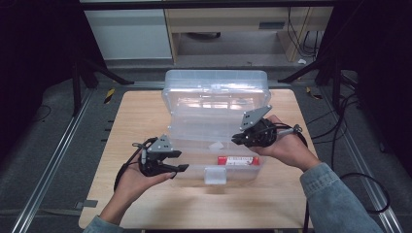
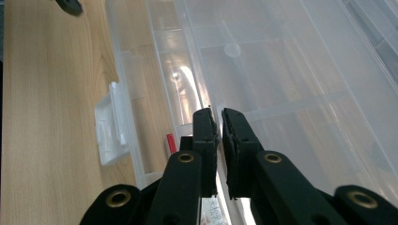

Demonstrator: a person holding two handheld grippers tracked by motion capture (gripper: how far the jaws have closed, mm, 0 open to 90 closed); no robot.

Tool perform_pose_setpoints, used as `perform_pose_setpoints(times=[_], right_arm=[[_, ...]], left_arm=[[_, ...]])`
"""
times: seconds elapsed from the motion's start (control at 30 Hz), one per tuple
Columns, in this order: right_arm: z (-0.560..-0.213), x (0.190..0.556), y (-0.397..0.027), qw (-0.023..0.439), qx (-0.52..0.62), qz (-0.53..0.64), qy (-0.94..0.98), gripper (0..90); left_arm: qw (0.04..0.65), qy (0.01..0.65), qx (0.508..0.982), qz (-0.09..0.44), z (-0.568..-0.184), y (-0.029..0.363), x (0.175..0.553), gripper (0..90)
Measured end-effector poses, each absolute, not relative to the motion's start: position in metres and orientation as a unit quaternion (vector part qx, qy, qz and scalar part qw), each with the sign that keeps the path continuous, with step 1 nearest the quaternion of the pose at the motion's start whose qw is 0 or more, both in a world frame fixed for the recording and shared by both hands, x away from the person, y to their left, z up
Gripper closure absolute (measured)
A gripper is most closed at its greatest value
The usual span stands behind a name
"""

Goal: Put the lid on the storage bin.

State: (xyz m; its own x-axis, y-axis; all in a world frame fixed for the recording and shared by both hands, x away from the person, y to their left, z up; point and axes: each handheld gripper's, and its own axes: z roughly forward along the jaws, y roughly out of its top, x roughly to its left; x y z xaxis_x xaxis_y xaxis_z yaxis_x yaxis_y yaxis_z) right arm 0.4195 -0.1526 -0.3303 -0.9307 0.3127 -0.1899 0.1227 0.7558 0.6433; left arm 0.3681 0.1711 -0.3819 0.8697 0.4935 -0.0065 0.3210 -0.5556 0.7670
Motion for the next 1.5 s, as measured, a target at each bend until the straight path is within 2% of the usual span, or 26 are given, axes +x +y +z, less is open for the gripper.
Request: perform_pose_setpoints(times=[0.17, 0.3, 0.67, 0.87, 1.07, 1.5], right_arm=[[-0.330, 0.419, -0.153, 0.144, 0.120, 0.329, 0.925, 84.2], [-0.330, 0.419, -0.153, 0.145, 0.121, 0.329, 0.925, 84.0], [-0.331, 0.419, -0.153, 0.144, 0.125, 0.333, 0.923, 83.3], [-0.331, 0.418, -0.154, 0.145, 0.125, 0.333, 0.923, 83.0], [-0.333, 0.416, -0.154, 0.144, 0.124, 0.334, 0.923, 82.8], [-0.340, 0.409, -0.156, 0.145, 0.122, 0.337, 0.922, 82.2]], left_arm=[[0.446, 0.252, 0.851, 0.114, -0.358, 0.189, 0.361, 45.0], [0.449, 0.264, 0.843, 0.134, -0.339, 0.201, 0.363, 45.9], [0.451, 0.303, 0.821, 0.176, -0.310, 0.213, 0.406, 56.7], [0.445, 0.316, 0.818, 0.179, -0.303, 0.204, 0.433, 62.5], [0.454, 0.325, 0.809, 0.184, -0.299, 0.196, 0.444, 70.7], [0.462, 0.331, 0.803, 0.178, -0.304, 0.194, 0.443, 73.6]])
